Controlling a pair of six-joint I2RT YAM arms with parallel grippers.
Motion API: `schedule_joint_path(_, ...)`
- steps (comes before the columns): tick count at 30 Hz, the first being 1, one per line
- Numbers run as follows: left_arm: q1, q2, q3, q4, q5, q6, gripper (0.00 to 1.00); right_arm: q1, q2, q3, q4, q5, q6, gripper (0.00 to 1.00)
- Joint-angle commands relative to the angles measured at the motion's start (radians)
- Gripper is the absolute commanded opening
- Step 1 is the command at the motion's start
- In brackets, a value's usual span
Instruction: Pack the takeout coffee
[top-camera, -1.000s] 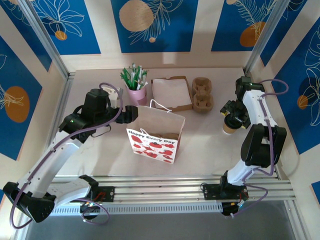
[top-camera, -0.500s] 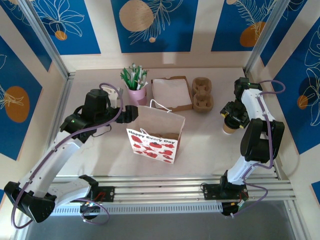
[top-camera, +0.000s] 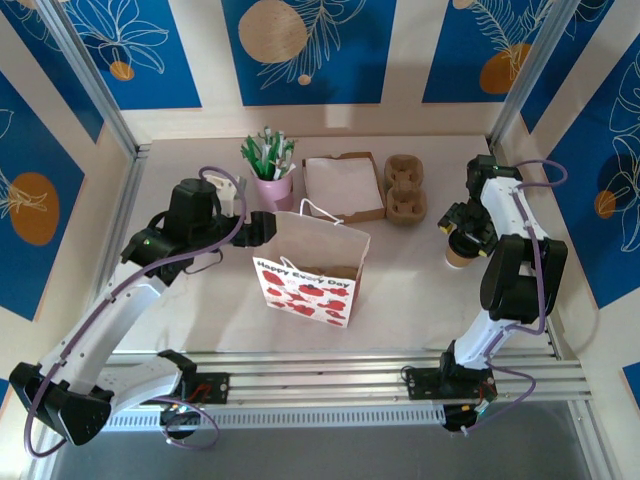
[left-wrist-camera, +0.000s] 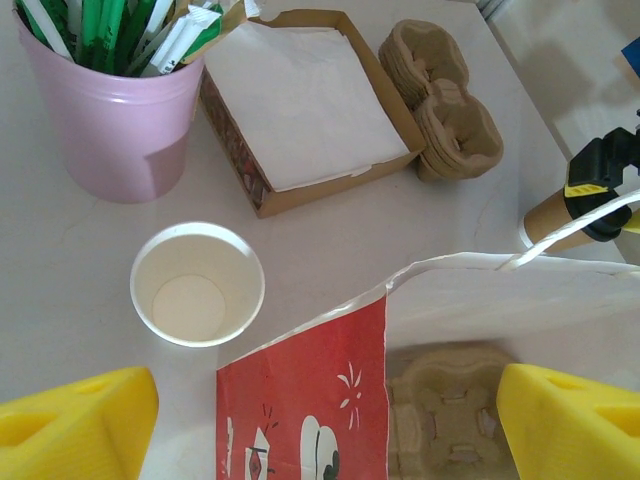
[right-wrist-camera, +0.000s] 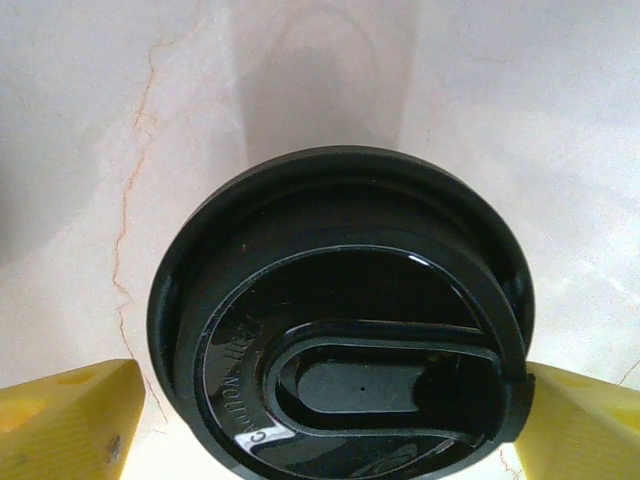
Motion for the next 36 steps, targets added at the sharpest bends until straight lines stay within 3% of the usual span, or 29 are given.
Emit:
schedule_joint_path(1,0.015,-0.002,-0.010,0.027,0.019,-0.003,0.88,0.005,0.019,-0.011,0.003,-0.006,-0.012,0.91)
schedule_joint_path(21,0.024,0.012,-0.019,0.037,0.036,-0.006,0.87,0.015,0.003,-0.037,0.021,-0.035,-0.022,0.78)
schedule_joint_path(36,0.028,0.010,-0.030,0.046,0.046,-0.011,0.87,0.121,-0.257,-0.075,-0.009,-0.095,-0.086,0.72)
